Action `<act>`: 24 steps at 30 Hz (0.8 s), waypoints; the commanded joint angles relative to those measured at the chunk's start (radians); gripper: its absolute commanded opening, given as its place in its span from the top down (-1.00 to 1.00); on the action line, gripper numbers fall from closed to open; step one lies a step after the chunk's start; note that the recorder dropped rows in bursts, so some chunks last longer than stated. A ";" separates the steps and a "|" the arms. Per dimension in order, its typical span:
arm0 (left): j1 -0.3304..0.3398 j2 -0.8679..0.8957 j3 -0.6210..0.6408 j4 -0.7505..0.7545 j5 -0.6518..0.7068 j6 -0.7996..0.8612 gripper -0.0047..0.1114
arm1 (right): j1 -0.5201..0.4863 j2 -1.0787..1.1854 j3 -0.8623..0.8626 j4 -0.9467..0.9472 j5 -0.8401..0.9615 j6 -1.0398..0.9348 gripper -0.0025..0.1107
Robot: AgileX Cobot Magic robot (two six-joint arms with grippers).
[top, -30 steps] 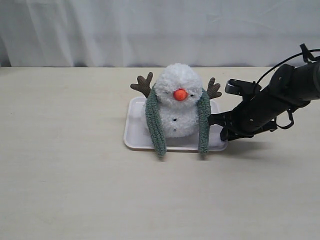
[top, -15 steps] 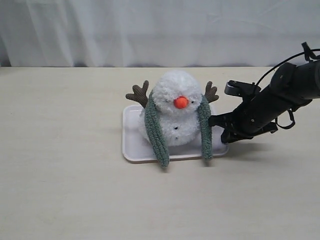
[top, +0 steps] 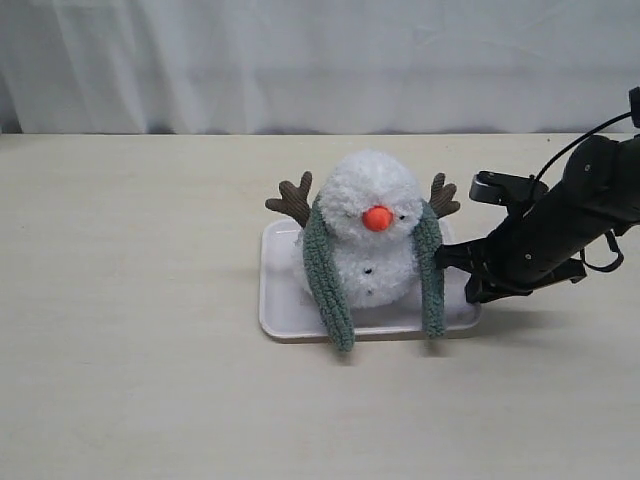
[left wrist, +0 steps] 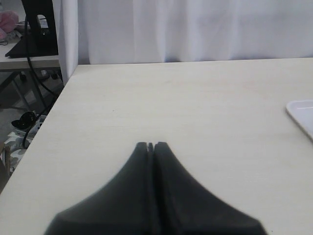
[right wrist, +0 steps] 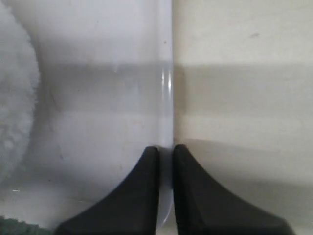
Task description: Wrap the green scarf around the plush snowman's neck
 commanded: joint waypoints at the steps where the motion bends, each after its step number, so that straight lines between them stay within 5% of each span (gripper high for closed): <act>1: -0.007 -0.002 0.002 -0.005 -0.011 0.001 0.92 | -0.005 -0.012 0.004 -0.029 -0.010 0.001 0.88; 8: -0.007 -0.002 0.002 -0.005 -0.011 0.001 0.92 | -0.005 -0.012 0.004 -0.027 0.010 0.014 0.85; 16: -0.007 -0.002 0.002 -0.005 -0.011 0.001 0.92 | -0.005 -0.015 -0.011 -0.027 0.076 0.014 0.13; 24: -0.007 -0.002 0.002 -0.005 -0.014 0.001 0.92 | -0.005 -0.159 -0.039 -0.089 0.183 0.042 0.10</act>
